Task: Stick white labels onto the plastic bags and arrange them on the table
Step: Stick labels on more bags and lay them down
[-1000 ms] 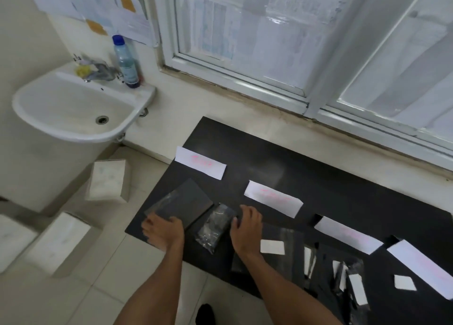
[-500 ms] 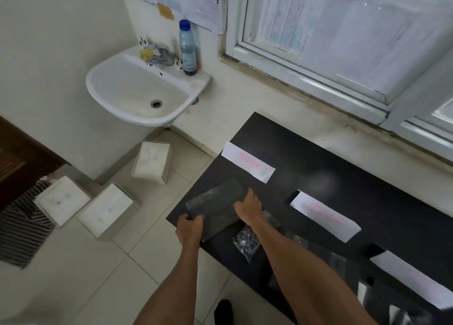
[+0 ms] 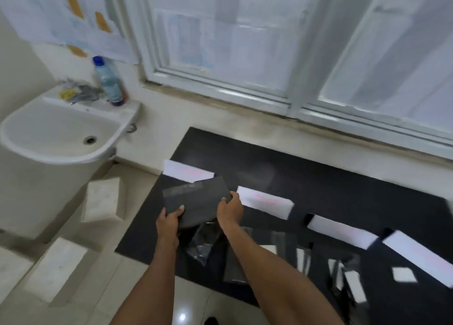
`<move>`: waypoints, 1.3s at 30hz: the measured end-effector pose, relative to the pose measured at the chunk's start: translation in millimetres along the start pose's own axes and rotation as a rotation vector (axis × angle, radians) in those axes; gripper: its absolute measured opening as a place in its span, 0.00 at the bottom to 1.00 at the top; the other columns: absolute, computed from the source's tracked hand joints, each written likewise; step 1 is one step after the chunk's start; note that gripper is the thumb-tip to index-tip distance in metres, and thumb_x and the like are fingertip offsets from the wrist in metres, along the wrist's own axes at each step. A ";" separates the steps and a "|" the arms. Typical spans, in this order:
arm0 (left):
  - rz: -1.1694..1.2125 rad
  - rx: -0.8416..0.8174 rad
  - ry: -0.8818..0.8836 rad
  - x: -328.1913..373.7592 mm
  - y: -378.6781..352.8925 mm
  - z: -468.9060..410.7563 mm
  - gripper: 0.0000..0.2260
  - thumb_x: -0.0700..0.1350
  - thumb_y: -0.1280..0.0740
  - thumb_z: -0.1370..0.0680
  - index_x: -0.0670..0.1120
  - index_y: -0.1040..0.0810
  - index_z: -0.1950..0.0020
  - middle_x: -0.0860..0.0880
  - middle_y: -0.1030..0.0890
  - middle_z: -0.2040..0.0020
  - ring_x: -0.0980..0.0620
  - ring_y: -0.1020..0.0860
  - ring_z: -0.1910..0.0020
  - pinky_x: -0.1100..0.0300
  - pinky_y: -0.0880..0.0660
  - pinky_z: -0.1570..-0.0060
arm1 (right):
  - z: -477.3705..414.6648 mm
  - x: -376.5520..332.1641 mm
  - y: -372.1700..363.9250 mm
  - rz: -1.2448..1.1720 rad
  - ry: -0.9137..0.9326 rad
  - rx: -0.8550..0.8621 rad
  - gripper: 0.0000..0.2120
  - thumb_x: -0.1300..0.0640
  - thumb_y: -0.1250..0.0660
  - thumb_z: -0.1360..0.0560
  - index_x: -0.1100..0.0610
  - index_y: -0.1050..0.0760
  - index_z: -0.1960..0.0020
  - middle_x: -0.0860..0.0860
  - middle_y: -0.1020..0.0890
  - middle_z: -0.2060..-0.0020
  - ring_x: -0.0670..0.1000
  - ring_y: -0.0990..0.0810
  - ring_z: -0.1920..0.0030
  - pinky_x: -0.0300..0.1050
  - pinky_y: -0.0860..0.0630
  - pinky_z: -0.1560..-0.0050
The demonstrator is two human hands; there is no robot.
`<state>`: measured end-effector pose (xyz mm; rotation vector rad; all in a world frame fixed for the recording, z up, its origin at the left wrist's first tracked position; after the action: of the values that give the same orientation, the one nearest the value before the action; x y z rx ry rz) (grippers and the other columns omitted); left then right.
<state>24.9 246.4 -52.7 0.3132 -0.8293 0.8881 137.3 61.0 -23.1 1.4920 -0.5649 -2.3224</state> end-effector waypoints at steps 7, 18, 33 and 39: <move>-0.156 -0.462 0.036 -49.6 -208.5 107.4 0.13 0.29 0.35 0.27 0.44 0.24 0.47 0.41 0.18 0.50 0.42 0.20 0.54 0.51 0.21 0.55 | -34.3 80.1 227.2 -0.037 -0.065 0.324 0.15 0.58 0.38 0.23 0.61 0.27 0.38 0.57 0.21 0.43 0.58 0.23 0.42 0.49 0.28 0.41; -0.512 -0.716 0.104 -239.1 -417.7 263.5 0.14 0.32 0.33 0.27 0.45 0.23 0.44 0.40 0.19 0.45 0.41 0.20 0.51 0.49 0.22 0.49 | -25.7 296.4 524.2 -0.062 -0.419 0.595 0.11 0.59 0.39 0.23 0.60 0.22 0.45 0.58 0.19 0.46 0.59 0.23 0.43 0.45 0.28 0.45; -0.483 -0.421 0.196 -275.9 -427.2 244.1 0.14 0.34 0.35 0.27 0.45 0.23 0.43 0.41 0.18 0.50 0.40 0.20 0.52 0.48 0.21 0.56 | -104.5 367.9 524.7 -0.095 -0.529 0.384 0.13 0.57 0.30 0.26 0.60 0.24 0.44 0.58 0.20 0.45 0.58 0.22 0.43 0.45 0.27 0.46; -0.451 -0.388 0.184 -270.1 -422.0 240.5 0.15 0.33 0.34 0.27 0.41 0.23 0.41 0.39 0.18 0.50 0.40 0.20 0.55 0.54 0.23 0.62 | -102.9 371.3 528.9 -0.076 -0.607 0.397 0.16 0.66 0.36 0.26 0.60 0.25 0.39 0.60 0.22 0.41 0.60 0.24 0.39 0.48 0.27 0.41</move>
<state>139.4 -297.4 -61.6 0.0683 -0.7033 0.3184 111.7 -589.0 -94.3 0.9203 -1.1969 -2.8449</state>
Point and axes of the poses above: each hand's wrist, its own z-axis away from the middle knuckle, its own y-axis out of the back of the hand, x = y × z, the point moved 8 cm from there along -z, towards the middle knuckle
